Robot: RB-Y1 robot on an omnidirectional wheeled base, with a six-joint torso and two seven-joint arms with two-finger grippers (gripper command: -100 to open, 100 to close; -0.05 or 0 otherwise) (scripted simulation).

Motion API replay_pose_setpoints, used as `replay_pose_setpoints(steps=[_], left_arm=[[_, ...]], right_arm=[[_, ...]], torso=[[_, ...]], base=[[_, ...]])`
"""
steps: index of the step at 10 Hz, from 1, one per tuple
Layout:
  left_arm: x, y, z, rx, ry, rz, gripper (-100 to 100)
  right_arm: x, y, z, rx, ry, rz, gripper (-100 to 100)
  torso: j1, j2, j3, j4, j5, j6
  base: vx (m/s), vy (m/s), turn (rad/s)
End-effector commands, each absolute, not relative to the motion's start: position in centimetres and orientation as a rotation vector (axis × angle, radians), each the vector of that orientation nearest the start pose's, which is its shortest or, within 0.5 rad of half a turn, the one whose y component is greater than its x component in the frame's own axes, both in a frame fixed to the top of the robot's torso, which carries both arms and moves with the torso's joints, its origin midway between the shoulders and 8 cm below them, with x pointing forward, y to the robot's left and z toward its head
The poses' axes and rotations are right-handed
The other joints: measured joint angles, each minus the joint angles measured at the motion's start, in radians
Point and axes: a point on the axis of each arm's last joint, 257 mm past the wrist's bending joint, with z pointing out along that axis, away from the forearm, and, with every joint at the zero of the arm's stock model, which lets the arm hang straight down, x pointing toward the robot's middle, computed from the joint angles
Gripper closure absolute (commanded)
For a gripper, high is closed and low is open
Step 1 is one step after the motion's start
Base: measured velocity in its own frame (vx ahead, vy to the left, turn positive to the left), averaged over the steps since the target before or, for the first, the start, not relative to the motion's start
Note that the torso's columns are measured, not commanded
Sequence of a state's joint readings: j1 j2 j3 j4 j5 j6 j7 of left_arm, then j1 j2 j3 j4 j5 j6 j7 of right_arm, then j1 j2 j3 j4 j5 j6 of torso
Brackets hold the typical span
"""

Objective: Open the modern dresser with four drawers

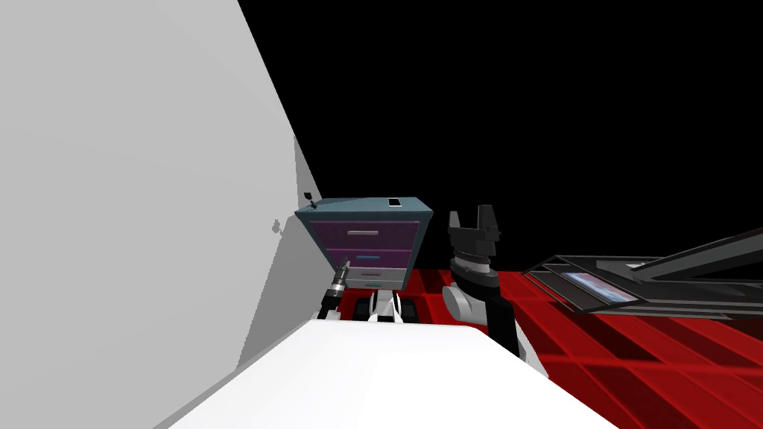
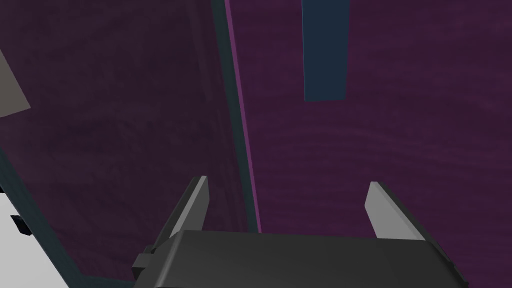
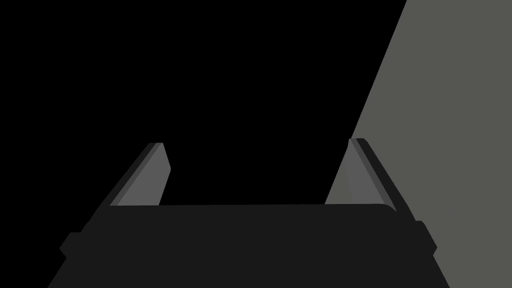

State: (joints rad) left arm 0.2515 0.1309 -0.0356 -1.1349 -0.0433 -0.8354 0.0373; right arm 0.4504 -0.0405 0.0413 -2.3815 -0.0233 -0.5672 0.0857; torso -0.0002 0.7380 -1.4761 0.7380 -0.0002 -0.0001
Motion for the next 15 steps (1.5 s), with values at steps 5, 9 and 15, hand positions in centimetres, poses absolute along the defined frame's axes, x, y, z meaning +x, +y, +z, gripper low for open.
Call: replay_pose_setpoints(steps=[5, 9, 15], left_arm=[[38.7, 23.9, -37.6, -1.114, 1.162, -1.23, -100], [39.9, 22.8, -37.5, -1.138, 1.149, -1.245, -100], [39.7, 24.6, -37.4, -1.093, 1.18, -1.219, -100]], right_arm=[[31.1, -25.2, 9.3, 0.451, 0.495, 1.341, 0], [31.1, -25.2, 9.3, 0.451, 0.495, 1.341, 0], [31.1, -25.2, 9.3, 0.451, 0.495, 1.341, 0]], torso=[[0.001, 0.0, 0.0, 0.0, 0.0, 0.0], [0.001, 0.0, 0.0, 0.0, 0.0, 0.0], [0.002, -0.005, -0.002, -0.002, 0.001, 0.0]], base=[[0.01, -0.014, -0.009], [0.008, -0.004, 0.0], [-0.001, -0.001, 0.003]])
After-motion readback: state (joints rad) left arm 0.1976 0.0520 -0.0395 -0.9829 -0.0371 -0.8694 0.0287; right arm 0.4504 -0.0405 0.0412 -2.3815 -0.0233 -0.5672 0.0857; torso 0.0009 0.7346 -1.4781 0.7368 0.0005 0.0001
